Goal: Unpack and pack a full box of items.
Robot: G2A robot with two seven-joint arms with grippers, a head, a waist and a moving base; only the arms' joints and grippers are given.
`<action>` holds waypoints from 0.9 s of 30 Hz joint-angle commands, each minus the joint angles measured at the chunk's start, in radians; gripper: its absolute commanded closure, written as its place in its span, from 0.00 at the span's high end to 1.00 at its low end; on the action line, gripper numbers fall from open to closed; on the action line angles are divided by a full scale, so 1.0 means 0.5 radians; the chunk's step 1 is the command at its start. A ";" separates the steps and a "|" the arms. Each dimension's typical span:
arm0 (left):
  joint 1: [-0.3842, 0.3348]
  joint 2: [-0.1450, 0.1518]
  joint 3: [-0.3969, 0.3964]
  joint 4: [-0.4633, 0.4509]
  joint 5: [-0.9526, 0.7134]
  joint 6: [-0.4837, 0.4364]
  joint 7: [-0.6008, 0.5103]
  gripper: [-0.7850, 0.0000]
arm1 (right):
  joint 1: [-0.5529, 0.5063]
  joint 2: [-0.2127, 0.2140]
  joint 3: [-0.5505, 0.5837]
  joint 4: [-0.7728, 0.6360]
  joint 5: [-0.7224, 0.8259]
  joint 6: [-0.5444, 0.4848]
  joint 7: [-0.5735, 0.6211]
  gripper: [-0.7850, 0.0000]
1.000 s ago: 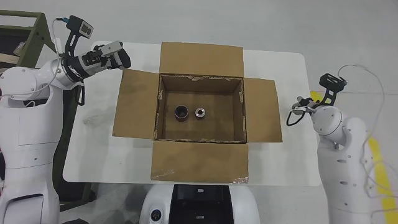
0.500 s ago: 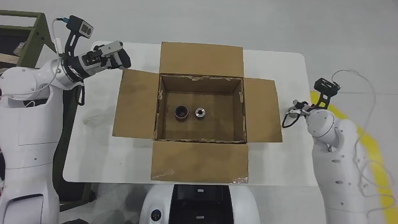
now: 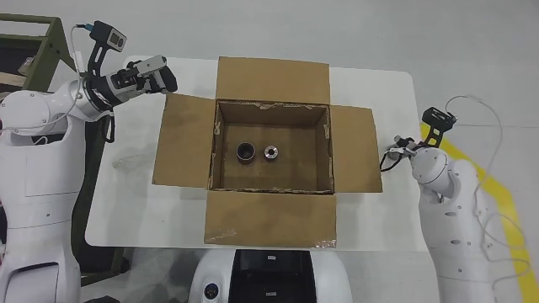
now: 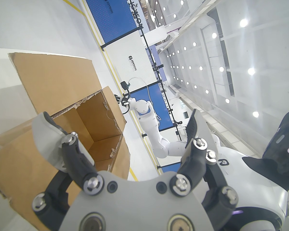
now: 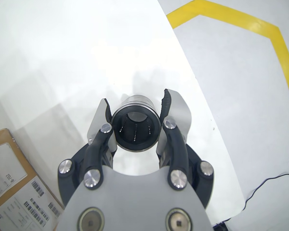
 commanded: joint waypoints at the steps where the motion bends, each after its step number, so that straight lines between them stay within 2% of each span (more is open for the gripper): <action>1: 0.000 0.000 0.000 0.000 0.000 0.000 0.000 1.00 | 0.001 0.000 0.001 0.009 0.007 0.002 -0.007 0.41; 11: 0.000 0.000 0.000 0.000 0.000 0.000 0.000 1.00 | -0.001 0.002 -0.004 0.003 0.012 0.005 0.007 0.65; 18: 0.000 0.000 0.000 0.000 0.000 0.000 0.000 1.00 | -0.011 0.007 0.003 -0.089 -0.035 0.041 0.022 0.69; 27: 0.000 0.000 0.000 0.000 0.000 0.000 0.000 1.00 | -0.053 0.021 0.037 -0.339 -0.175 0.077 0.097 0.67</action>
